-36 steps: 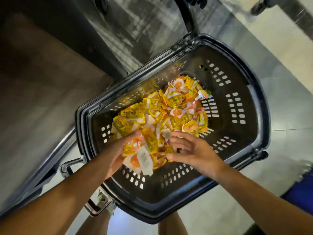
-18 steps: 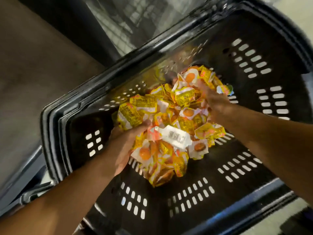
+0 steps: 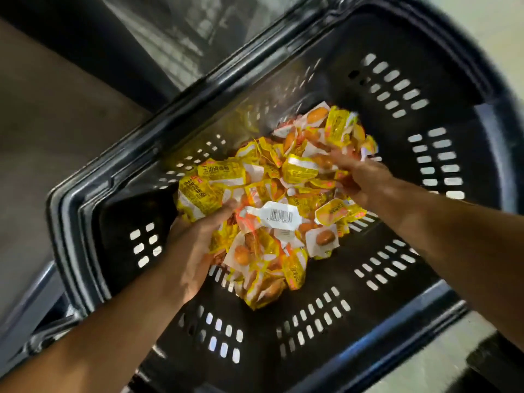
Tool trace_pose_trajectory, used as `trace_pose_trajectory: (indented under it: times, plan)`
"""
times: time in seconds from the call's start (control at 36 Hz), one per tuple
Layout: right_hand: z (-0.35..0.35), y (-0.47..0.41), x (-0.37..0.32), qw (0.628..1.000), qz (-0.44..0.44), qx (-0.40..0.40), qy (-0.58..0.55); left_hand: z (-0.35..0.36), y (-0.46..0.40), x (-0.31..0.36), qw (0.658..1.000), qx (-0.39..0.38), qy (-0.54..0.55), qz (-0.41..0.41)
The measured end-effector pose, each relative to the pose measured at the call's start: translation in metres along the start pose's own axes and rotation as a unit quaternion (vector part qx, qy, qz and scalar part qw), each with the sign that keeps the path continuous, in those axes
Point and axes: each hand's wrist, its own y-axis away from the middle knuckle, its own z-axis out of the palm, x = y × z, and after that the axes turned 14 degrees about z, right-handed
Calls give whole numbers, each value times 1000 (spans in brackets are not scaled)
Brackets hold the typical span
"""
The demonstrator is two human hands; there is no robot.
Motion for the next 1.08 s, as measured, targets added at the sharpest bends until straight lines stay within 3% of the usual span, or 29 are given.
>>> trace_pose_trajectory:
  times: [0.28, 0.56, 0.78, 0.86, 1.08]
  plan:
    - [1, 110, 20, 995, 62, 18, -78, 15, 64, 58, 998, 55, -32, -8]
    - [-12, 251, 34, 989, 11, -74, -128, 13, 156, 134, 996, 84, -26, 0]
    - [-35, 400, 33, 975, -35, -179, -129, 6, 266, 217, 996, 50, 16, 76]
    - [-46, 458, 30, 964, -37, -230, -129, -3, 313, 247, 992, 70, 14, 101]
    - [-64, 577, 41, 961, -81, -252, -74, -17, 422, 294, 981, 99, 92, 141]
